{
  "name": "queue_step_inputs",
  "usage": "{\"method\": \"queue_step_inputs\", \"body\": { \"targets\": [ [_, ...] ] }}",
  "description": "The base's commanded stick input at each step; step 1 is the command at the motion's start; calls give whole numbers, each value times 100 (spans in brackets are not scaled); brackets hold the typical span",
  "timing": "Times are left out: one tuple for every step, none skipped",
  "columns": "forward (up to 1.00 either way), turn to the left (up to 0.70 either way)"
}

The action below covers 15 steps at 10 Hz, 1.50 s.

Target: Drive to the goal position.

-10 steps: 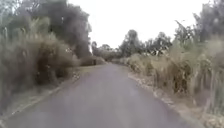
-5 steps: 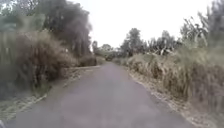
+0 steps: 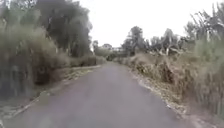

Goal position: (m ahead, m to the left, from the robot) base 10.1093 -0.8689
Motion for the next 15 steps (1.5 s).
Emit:
{"method": "queue_step_inputs", "body": {
  "targets": [
    [100, 0],
    [100, 0],
    [100, 0],
    [100, 0],
    [100, 0],
    [100, 0],
    [100, 0],
    [100, 0],
    [100, 0],
    [100, 0],
    [100, 0],
    [100, 0],
    [100, 0],
    [100, 0],
    [100, 0]
  ]
}}
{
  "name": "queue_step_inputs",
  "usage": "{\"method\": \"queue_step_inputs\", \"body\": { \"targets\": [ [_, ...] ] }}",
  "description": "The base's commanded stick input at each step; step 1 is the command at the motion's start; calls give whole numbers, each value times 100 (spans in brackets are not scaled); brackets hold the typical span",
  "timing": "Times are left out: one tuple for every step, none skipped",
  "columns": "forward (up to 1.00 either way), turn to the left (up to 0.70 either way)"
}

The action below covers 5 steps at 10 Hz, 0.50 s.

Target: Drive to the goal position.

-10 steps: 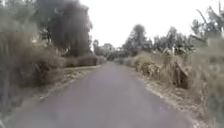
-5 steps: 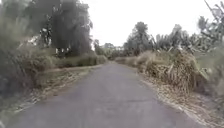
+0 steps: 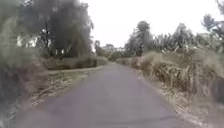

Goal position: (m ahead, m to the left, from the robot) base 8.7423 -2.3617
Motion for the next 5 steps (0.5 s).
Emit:
{"method": "queue_step_inputs", "body": {
  "targets": [
    [100, 0],
    [100, 0],
    [100, 0],
    [100, 0],
    [100, 0]
  ]
}}
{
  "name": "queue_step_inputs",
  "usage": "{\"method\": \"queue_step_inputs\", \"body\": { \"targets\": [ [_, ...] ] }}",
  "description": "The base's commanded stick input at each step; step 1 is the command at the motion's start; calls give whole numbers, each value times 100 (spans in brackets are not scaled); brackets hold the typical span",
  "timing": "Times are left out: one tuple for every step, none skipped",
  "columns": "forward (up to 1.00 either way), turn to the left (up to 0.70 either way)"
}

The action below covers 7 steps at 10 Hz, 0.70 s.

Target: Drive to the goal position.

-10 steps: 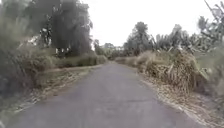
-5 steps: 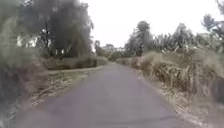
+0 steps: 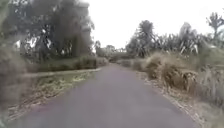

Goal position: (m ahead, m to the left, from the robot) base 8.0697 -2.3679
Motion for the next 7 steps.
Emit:
{"method": "queue_step_inputs", "body": {
  "targets": [
    [100, 0],
    [100, 0],
    [100, 0],
    [100, 0],
    [100, 0],
    [100, 0],
    [100, 0]
  ]
}}
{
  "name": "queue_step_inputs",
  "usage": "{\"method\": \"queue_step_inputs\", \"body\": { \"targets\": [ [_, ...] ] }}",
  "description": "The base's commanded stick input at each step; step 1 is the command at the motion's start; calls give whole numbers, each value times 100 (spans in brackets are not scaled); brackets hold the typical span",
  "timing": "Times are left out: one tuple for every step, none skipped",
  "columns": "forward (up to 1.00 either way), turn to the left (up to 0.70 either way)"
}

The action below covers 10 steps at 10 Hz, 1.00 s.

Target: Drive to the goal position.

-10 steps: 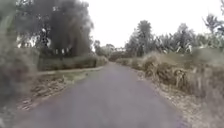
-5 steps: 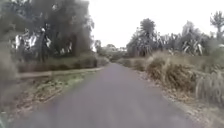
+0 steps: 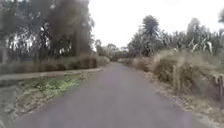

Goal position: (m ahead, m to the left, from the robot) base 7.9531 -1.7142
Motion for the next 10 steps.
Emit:
{"method": "queue_step_inputs", "body": {
  "targets": [
    [100, 0],
    [100, 0],
    [100, 0],
    [100, 0],
    [100, 0],
    [100, 0],
    [100, 0],
    [100, 0],
    [100, 0],
    [100, 0]
  ]
}}
